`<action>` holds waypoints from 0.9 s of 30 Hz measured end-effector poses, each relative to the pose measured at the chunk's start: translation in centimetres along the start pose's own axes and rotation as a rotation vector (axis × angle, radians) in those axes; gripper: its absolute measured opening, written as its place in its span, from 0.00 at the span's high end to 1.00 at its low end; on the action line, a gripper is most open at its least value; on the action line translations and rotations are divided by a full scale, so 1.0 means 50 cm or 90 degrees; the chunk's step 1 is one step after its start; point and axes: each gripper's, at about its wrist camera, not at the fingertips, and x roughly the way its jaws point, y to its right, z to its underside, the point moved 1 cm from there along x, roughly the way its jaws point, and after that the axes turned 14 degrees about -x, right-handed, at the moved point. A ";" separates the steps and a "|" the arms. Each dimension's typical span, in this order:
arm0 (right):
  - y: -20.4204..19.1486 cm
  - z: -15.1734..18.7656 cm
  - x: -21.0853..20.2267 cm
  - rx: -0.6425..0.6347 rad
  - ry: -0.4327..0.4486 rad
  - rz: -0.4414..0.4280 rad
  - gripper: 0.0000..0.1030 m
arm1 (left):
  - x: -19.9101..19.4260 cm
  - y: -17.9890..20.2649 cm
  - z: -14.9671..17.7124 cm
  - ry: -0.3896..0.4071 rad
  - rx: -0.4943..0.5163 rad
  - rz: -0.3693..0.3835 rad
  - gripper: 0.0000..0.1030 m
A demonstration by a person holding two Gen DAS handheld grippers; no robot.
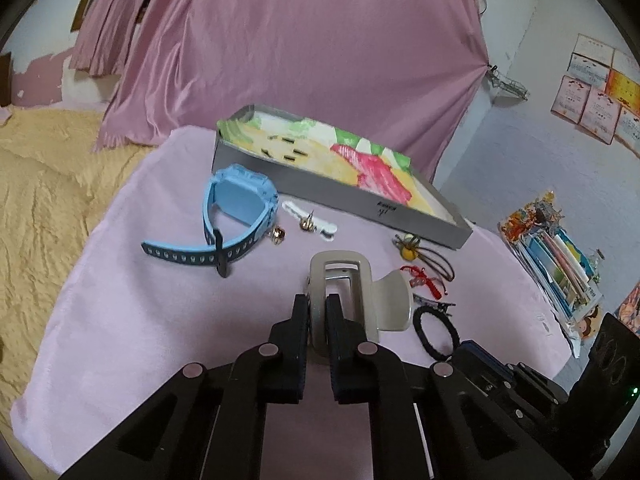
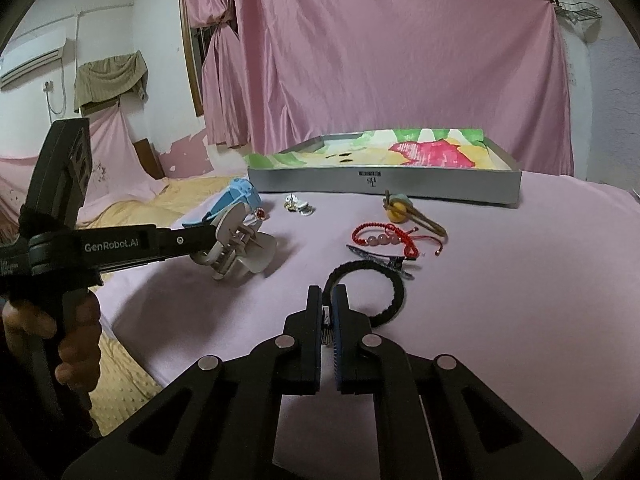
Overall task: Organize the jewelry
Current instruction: 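Carry the beige claw clip into the grey tray and open the left tool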
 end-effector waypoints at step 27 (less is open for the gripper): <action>0.176 -0.257 0.257 0.090 0.017 -0.049 0.95 | 0.176 0.046 -0.269 0.039 -0.041 -0.073 0.92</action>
